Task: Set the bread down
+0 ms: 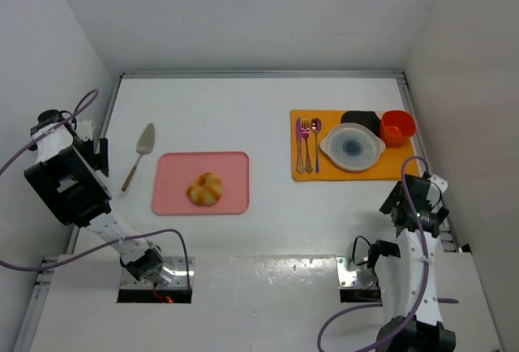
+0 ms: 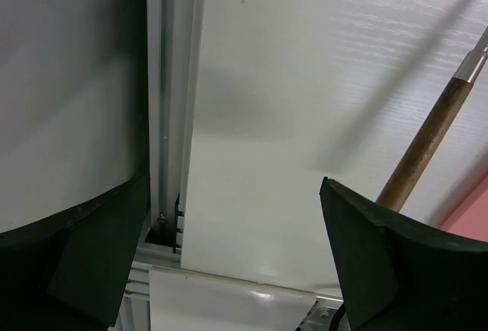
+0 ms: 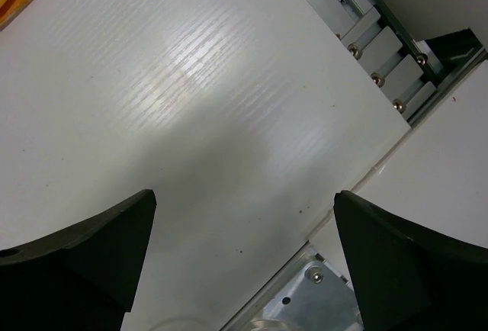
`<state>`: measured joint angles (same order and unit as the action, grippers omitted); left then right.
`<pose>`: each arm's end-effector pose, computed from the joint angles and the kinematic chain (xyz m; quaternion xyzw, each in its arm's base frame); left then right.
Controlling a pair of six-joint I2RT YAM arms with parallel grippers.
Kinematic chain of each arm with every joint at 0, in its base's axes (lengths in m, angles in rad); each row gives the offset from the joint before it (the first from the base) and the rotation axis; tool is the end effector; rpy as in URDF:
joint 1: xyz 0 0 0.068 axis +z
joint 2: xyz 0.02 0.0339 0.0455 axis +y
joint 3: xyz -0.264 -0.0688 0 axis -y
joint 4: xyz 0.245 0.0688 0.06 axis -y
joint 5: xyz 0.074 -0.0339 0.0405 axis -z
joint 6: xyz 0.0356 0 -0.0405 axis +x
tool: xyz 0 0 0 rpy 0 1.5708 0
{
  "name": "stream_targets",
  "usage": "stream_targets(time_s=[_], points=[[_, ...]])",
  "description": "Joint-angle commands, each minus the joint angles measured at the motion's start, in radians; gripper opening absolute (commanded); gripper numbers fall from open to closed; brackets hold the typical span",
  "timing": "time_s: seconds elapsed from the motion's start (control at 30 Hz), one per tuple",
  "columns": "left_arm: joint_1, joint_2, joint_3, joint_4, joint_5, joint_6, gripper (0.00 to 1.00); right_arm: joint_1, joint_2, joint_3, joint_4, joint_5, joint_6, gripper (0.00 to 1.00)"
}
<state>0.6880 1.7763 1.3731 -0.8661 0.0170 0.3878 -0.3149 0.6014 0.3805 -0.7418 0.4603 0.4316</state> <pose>0.2749 0.2252 0.2264 -0.1466 0.9777 0.0697 0.1333 0.1045 -0.0507 0.1808 0.4023 0.8401 -0.2003 0.3037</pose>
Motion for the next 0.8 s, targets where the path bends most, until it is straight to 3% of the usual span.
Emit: stream_targets(time_s=[0.0,0.07,0.2,0.27,0.3,0.33,0.37,0.4,0.43,0.5,0.57,0.67,0.77], points=[[-0.005,-0.041,0.020,0.003,0.035,0.020,1.00,-0.003,0.000,0.014,0.019,-0.024,-0.008,1.00],[-0.014,-0.052,0.064,-0.030,0.057,0.040,1.00,-0.004,0.009,0.040,0.057,-0.099,-0.039,1.00],[-0.063,-0.083,0.311,-0.184,0.077,0.104,1.00,0.016,0.092,0.145,0.160,-0.274,-0.074,0.86],[-0.094,-0.095,0.516,-0.230,0.077,0.134,1.00,0.101,0.151,0.236,0.174,-0.287,-0.083,0.84],[-0.128,-0.113,0.620,-0.246,0.086,0.166,1.00,0.263,0.263,0.355,0.174,-0.205,-0.097,0.84],[-0.145,-0.129,0.642,-0.246,0.086,0.183,1.00,0.340,0.305,0.356,0.170,-0.204,-0.115,0.84],[-0.162,-0.152,0.643,-0.234,0.096,0.193,1.00,0.406,0.392,0.470,0.170,-0.139,-0.157,0.86],[-0.206,-0.176,0.608,-0.191,0.097,0.194,1.00,0.600,0.479,0.506,0.186,-0.096,-0.163,0.89],[-0.235,-0.198,0.515,-0.180,0.081,0.209,1.00,0.650,0.521,0.541,0.194,-0.101,-0.165,0.91],[-0.295,-0.212,0.408,-0.180,0.031,0.198,1.00,0.747,0.642,0.642,0.260,-0.260,-0.075,0.93],[-0.344,-0.212,0.269,-0.180,0.009,0.151,0.97,0.773,0.777,0.679,0.314,-0.424,0.051,0.90],[-0.344,-0.203,0.112,-0.136,0.025,0.096,0.90,0.865,0.922,0.722,0.456,-0.481,0.134,0.87],[-0.344,-0.189,0.034,-0.088,-0.012,0.086,0.86,0.956,1.078,0.843,0.443,-0.515,0.147,0.87]])
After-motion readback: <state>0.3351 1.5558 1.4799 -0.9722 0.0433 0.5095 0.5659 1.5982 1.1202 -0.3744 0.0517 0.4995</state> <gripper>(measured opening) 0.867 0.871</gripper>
